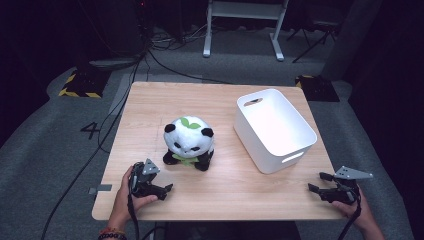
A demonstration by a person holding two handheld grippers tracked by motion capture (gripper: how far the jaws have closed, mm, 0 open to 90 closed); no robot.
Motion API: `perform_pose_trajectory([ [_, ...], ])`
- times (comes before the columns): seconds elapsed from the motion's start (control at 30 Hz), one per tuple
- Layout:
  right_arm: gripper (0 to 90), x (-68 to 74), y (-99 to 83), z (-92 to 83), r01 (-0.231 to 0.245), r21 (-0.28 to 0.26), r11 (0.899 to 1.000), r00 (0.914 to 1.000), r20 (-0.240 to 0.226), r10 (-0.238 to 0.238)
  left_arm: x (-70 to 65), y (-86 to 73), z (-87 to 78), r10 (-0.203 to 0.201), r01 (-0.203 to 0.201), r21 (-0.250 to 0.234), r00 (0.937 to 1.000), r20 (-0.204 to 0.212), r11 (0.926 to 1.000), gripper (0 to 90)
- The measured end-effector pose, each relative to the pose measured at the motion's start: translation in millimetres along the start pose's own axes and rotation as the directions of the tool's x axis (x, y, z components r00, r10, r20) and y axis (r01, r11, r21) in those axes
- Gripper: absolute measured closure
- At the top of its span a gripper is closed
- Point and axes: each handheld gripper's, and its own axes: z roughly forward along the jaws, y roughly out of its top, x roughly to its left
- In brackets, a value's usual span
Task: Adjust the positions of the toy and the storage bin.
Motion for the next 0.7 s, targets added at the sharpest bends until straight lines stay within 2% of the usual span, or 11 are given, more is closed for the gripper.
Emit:
perform_pose_trajectory([
  [0.23,25.2,1.0,0.1,0.2,0.0,0.003,1.0,1.0,0.004,0.0,-1.8,0.8,-0.6,-0.014,0.014,0.007,0.9998,-0.013,0.9999,1.3],
  [0.33,24.9,1.0,0.1,0.2,0.008,0.006,1.0,0.9999,0.008,-0.008,-4.6,2.4,-1.4,-0.024,0.024,-0.004,0.9996,-0.012,0.9997,6.5],
  [0.37,24.9,0.9,0.2,0.2,0.014,0.007,1.0,0.9999,0.005,-0.014,-5.9,3.5,-2.0,-0.019,0.019,-0.013,0.9997,-0.018,0.9997,18.5],
  [0.4,24.9,1.0,0.2,0.2,0.015,0.008,1.0,0.9999,0.004,-0.015,-7.8,6.3,-3.1,-0.004,0.004,-0.018,0.9998,-0.019,0.9998,20.0],
  [0.47,24.9,1.5,0.2,0.4,0.013,0.007,1.0,0.9999,0.007,-0.014,-8.2,7.4,-3.5,-0.008,0.008,-0.023,0.9998,-0.02,0.9997,15.1],
  [0.5,24.9,1.1,0.2,0.3,0.015,0.007,1.0,0.9999,0.005,-0.015,-8.1,10.8,-5.0,-0.012,0.011,-0.042,0.9998,-0.019,0.999,18.0],
  [0.57,24.9,0.9,0.2,0.2,0.01,0.007,1.0,0.9999,0.005,-0.01,-7.8,13.2,-6.1,-0.013,0.012,-0.047,0.9998,-0.018,0.9988,16.6],
  [0.63,24.9,0.7,0.2,0.1,0.009,0.007,1.0,1.0,0.003,-0.009,-8.5,19.2,-7.5,-0.016,0.014,-0.06,0.9989,-0.044,0.9981,16.3],
  [0.7,24.9,0.9,0.2,0.2,0.01,0.007,1.0,0.9999,0.005,-0.01,-8.5,23.0,-8.6,-0.017,0.014,-0.078,0.999,-0.042,0.9969,16.6],
])
